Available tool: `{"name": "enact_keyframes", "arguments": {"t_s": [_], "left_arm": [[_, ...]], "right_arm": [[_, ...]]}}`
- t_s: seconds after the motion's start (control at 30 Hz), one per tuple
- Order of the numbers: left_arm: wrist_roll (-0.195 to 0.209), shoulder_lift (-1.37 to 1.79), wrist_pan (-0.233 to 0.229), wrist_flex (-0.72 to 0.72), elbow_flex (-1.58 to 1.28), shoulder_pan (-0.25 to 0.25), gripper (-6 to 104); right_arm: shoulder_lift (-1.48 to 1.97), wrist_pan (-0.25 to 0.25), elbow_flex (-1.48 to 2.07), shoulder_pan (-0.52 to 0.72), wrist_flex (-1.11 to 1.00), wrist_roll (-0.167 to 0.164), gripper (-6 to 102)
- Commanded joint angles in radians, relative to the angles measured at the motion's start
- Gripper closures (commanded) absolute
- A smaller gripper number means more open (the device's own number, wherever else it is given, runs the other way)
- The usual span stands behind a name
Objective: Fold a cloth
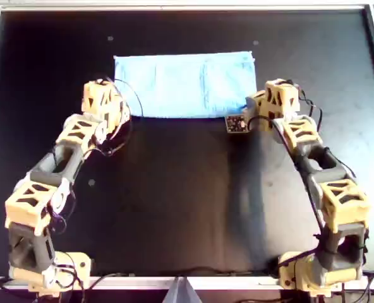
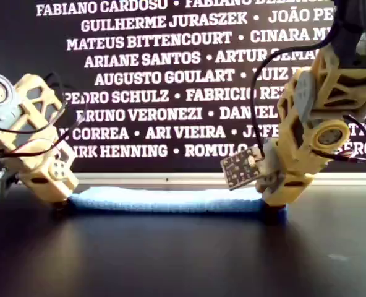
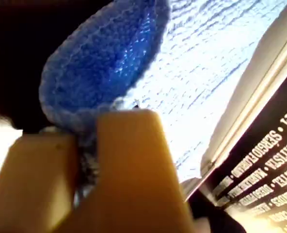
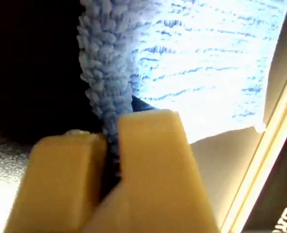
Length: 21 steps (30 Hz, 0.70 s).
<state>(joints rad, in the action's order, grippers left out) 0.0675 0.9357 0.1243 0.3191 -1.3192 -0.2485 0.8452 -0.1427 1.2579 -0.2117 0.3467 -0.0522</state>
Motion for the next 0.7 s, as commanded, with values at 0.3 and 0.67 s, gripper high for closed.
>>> {"name": "enact_keyframes", "arguments": {"t_s": [0.3,0.67], "left_arm": [[-0.014,0.127,0.006,0.015,-0.114,-0.015,99],[-0.002,0.511,0.006,0.015,-0.423,-0.023,99]], "right_arm": [[0.225,-0.008,0.104,0.003,-0.023,-0.012,98],[0.502,-0.008,0.420,-0.008,-0.023,-0.012,98]]}}
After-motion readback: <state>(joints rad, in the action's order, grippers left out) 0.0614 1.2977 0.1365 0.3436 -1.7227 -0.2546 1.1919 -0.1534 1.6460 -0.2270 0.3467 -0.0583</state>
